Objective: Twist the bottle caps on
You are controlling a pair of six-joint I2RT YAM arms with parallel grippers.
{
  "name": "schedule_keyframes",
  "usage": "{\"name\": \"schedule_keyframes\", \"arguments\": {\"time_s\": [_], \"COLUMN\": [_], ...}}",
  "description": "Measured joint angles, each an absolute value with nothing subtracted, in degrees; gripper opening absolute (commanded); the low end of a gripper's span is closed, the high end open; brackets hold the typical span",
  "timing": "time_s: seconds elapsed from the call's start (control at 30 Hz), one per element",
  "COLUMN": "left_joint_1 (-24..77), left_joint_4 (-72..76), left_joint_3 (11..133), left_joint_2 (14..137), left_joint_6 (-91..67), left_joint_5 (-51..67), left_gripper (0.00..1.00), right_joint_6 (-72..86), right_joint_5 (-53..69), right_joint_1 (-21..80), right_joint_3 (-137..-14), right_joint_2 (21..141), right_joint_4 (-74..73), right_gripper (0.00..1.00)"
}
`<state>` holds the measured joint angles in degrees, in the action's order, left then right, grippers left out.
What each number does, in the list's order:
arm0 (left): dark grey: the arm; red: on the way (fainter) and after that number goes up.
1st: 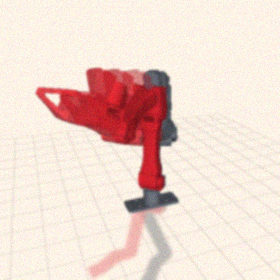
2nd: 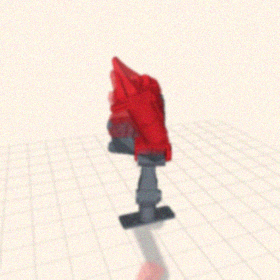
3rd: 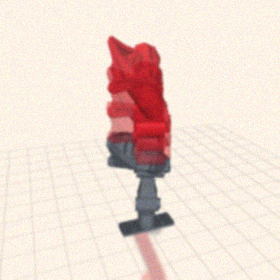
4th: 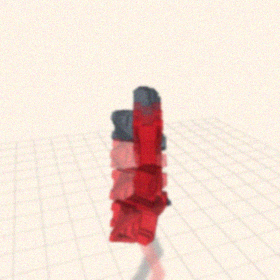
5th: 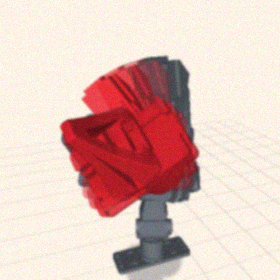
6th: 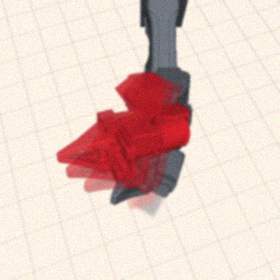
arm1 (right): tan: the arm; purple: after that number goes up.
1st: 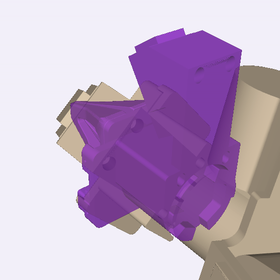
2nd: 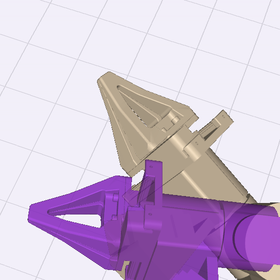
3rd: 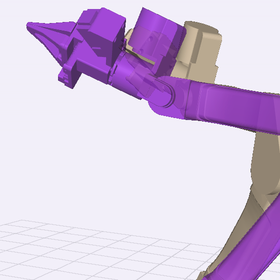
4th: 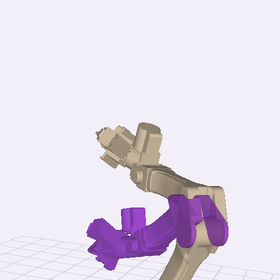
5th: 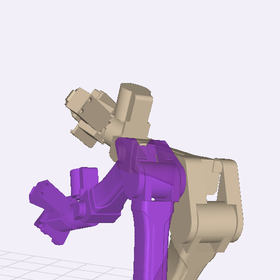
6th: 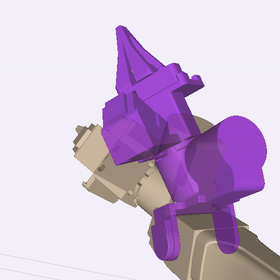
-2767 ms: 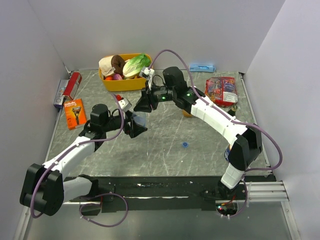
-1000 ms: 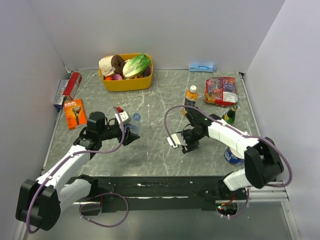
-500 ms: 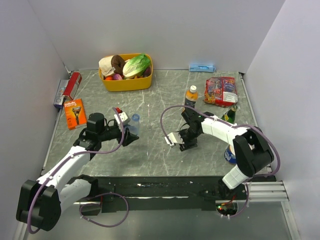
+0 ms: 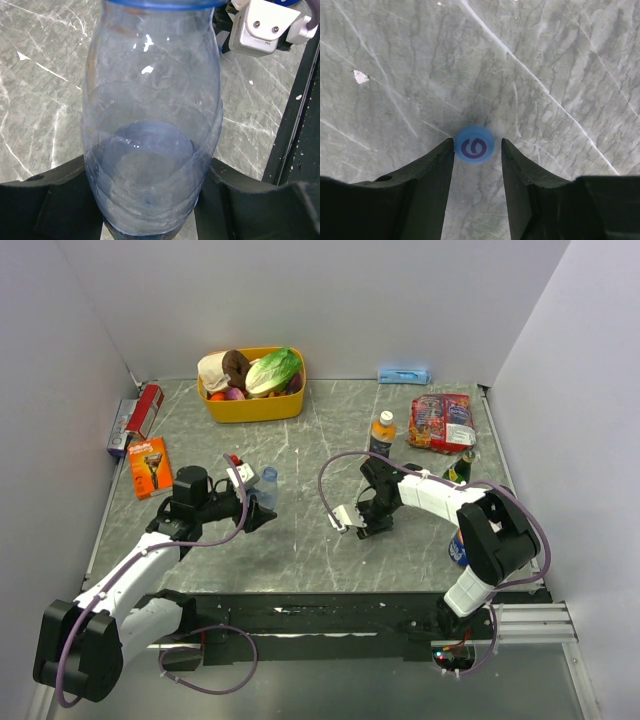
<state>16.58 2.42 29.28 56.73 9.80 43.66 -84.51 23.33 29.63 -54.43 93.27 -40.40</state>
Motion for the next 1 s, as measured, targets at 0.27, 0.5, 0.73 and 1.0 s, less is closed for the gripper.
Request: {"name": "schedule_keyframes", "arguments": {"time_s": [0.27,0.5,0.73,1.0], "left_joint_1": [16.56,16.56,16.51,16.51], "left_joint_4": [2.92,3.68,3.81,4.05], "left_joint_3": [29.26,29.23,29.19,28.05], "left_joint_2": [56.73,56.80,56.84,56.88], "left_joint_6": [9.39,9.19,9.15,8.75], "left_joint_5": [43.66,43.68,43.68,43.68], "left_gripper": [0.01,0.01,0.01,0.01], "right_joint_6": [-84.47,-83.90,-83.35,-81.65], "right_joint_5": [22.68,22.04,21.69,21.74], "right_joint_1": [29.61,29.61,29.61,29.58], "right_joint_3": [-54.26,-54.22,-54.19,-54.70], "right_joint_2": [93.27,93.27,93.45,94.26], "right_joint_4": [-39.20,-39.00,-38.98,-39.00], "right_gripper": [0.48,0.48,0.41,0.29]}}
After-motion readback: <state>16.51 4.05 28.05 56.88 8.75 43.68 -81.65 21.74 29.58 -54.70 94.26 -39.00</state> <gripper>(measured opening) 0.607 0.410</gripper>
